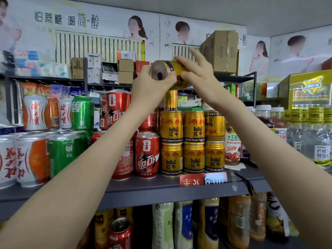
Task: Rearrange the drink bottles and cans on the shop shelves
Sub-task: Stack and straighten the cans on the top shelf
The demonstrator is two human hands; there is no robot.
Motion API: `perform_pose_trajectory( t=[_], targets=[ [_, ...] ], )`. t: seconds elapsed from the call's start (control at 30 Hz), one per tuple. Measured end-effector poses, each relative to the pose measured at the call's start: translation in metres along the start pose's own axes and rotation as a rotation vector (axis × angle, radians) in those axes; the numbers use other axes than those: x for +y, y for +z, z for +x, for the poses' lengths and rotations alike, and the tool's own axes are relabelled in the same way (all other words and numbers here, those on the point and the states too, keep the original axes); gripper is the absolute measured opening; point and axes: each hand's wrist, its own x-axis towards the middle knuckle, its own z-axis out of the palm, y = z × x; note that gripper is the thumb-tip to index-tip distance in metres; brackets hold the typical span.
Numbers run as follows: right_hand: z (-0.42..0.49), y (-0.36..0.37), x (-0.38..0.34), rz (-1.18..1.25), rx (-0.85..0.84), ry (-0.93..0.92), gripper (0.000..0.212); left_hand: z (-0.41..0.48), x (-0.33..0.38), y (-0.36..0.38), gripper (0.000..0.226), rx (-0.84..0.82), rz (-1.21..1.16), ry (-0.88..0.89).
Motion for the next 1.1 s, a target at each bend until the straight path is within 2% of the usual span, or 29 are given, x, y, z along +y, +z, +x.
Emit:
perform_pose_trajectory(
  t=[0.1, 0.2, 0.3, 0.4, 0.5, 0.6, 0.77, 0.93, 1.1],
  targets=[
    [-0.005, 0.005, 0.006, -0.253, -0.100, -0.134, 0.082, 0.008, 0.007, -0.006, 0.056, -0.039, 0.096, -0.022],
    [-0.007, 0.019, 0.014, -0.388, 0.048, -0.136, 0.082, 0.008, 0.009, -0.007, 0.049, -0.050, 0.151, 0.001],
    [-0.010, 0.029, 0.013, -0.250, 0.130, -0.002, 0.070, 0.006, 0.005, -0.009, 0.051, -0.101, 0.038, -0.012],
    [-0.010, 0.032, 0.015, -0.024, 0.089, 0.238, 0.060, 0.002, -0.010, -0.009, 0.053, -0.219, -0.146, -0.135],
    [-0.005, 0.035, 0.019, 0.199, 0.019, 0.383, 0.059, -0.006, -0.033, -0.004, 0.042, -0.275, -0.117, -0.232],
    [-0.002, 0.043, 0.024, 0.148, -0.034, 0.422, 0.057, -0.011, -0.050, -0.001, 0.042, -0.341, -0.113, -0.295],
    [-0.002, 0.045, 0.032, 0.195, -0.056, 0.442, 0.055, -0.015, -0.055, 0.002, 0.061, -0.367, -0.126, -0.289],
    [-0.001, 0.048, 0.039, 0.161, -0.072, 0.451, 0.073, -0.017, -0.056, 0.005, 0.053, -0.341, -0.117, -0.288],
    [-0.003, 0.049, 0.042, 0.128, -0.074, 0.443, 0.077, -0.022, -0.053, 0.008, 0.044, -0.340, -0.096, -0.270]
  ],
)
